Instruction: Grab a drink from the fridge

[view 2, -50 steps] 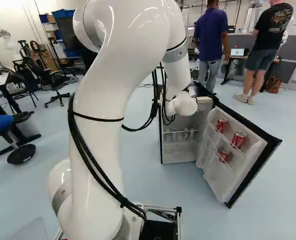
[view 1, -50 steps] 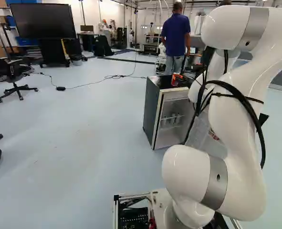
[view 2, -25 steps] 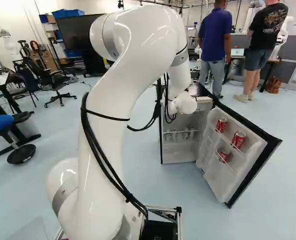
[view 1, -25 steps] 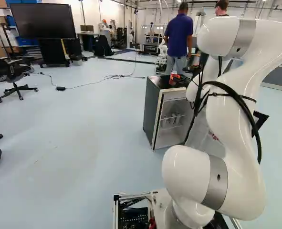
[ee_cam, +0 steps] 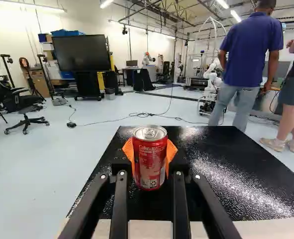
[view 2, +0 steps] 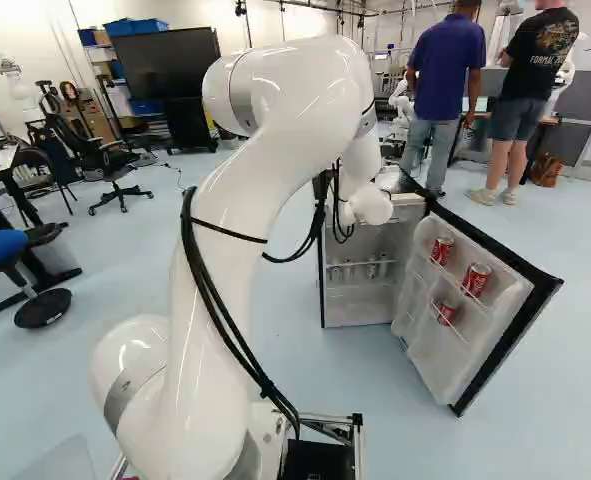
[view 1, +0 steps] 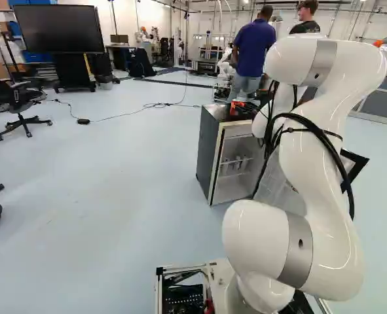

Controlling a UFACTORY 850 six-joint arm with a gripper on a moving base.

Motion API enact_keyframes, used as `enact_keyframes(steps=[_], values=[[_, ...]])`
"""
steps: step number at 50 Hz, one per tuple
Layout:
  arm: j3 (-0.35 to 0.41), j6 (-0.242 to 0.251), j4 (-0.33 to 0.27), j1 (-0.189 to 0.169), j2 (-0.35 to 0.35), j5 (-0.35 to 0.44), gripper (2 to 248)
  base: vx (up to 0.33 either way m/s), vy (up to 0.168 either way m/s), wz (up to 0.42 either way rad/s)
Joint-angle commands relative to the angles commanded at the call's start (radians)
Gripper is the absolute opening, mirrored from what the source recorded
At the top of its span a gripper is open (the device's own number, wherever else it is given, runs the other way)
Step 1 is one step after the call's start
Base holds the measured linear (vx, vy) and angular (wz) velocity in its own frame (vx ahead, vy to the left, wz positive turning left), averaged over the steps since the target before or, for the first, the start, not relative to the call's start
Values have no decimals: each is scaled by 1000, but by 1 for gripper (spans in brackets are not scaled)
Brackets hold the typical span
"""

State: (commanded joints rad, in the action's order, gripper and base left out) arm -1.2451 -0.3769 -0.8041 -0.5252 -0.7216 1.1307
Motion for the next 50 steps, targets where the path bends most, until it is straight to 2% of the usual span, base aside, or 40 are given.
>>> enact_keyframes(steps=[9,32,33,37,38,42,43,47,48,50], values=[[-19,0,0,3,-21,0,84,0,0,0],[-22,0,0,4,-24,0,87,0,0,0],[-22,0,0,4,-24,0,115,0,0,0],[-22,0,0,4,-24,0,115,0,0,0],[-22,0,0,4,-24,0,149,0,0,0],[-22,0,0,4,-24,0,149,0,0,0],[-22,0,0,4,-24,0,184,0,0,0],[-22,0,0,4,-24,0,184,0,0,0],[-22,0,0,4,-24,0,220,0,0,0],[-22,0,0,4,-24,0,220,0,0,0]])
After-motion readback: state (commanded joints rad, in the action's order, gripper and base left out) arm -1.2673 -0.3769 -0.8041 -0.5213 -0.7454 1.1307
